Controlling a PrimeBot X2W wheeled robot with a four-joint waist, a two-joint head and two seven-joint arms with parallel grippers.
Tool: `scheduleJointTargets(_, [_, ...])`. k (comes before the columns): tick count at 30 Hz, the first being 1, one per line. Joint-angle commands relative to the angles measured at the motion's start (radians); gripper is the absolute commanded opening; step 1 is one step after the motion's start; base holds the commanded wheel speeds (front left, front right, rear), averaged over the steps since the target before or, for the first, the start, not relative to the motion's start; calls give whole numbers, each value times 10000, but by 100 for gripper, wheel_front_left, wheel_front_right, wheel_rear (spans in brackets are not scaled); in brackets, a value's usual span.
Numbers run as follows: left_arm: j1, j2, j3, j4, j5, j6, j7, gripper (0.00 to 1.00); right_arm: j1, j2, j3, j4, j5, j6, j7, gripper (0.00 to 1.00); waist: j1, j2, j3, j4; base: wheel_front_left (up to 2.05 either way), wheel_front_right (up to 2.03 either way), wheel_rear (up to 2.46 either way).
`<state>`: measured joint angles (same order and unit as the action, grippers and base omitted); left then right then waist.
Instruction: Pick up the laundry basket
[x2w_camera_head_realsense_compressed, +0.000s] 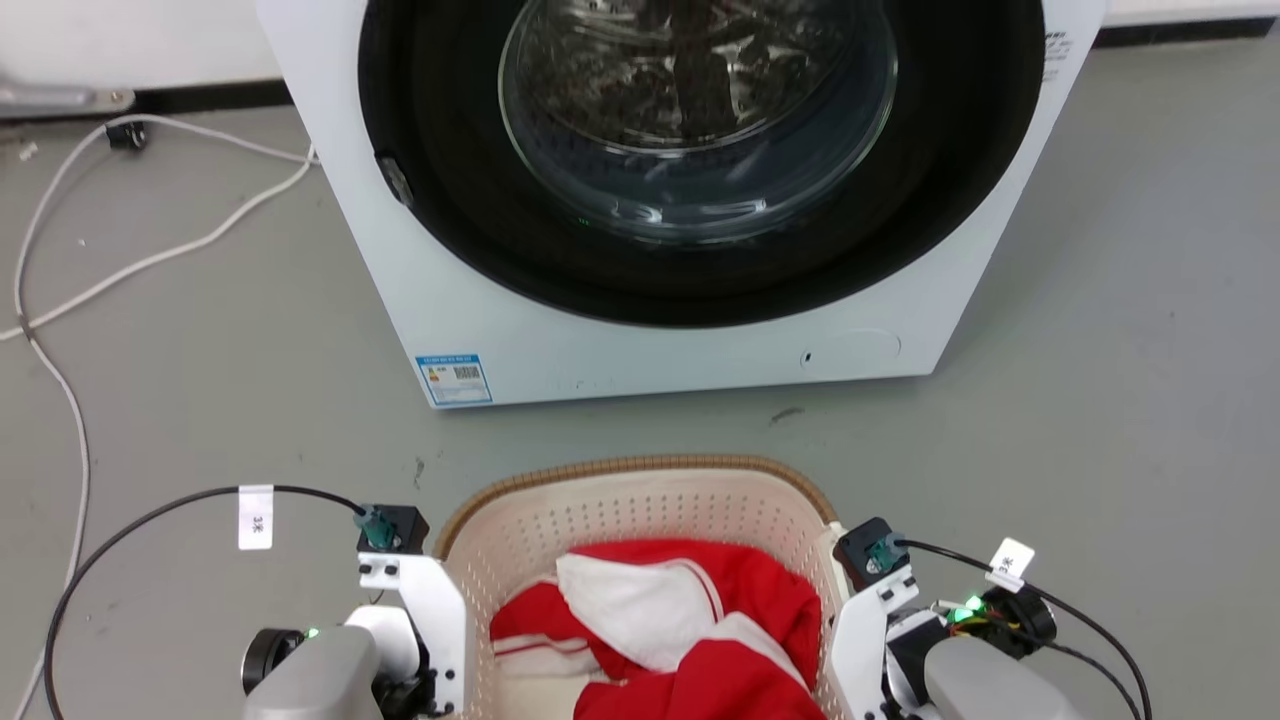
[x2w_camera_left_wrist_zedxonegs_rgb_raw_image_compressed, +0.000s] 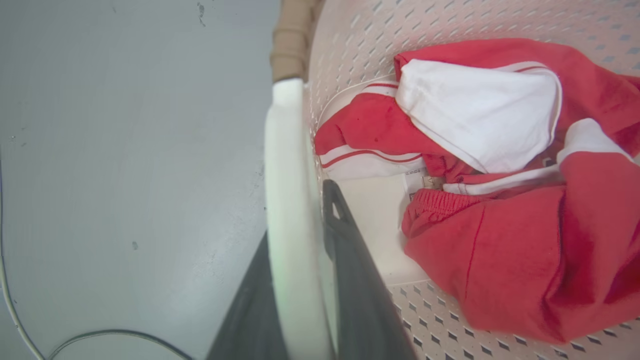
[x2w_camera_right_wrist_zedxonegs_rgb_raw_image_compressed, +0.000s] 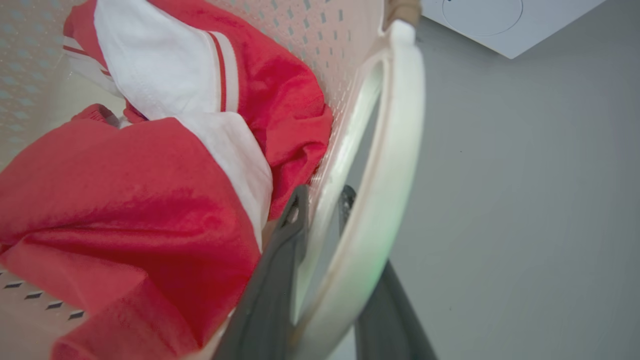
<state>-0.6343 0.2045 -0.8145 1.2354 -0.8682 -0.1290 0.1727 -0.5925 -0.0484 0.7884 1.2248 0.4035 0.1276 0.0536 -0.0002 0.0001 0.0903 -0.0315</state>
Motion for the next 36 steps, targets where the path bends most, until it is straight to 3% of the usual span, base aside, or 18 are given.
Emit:
scheduleJointTargets(1, [110,20,-98,-27,-68,-24,62,0,261,-35,290,-7,205,56,195,0,2,-1,-325,-28,0,0,0])
scheduleJointTargets(17, [311,-9,-606,41,-518,-24,792,0,301,-70,1635,-75,1784,56,1273,0,2,-1,-917,-131,0,0,0])
scheduleJointTargets(36, [244,-18,-1085,32,-917,-24,692,0,36,-288,2900,19,3051,57,1124,0,2,-1,-991,-163,0,0,0])
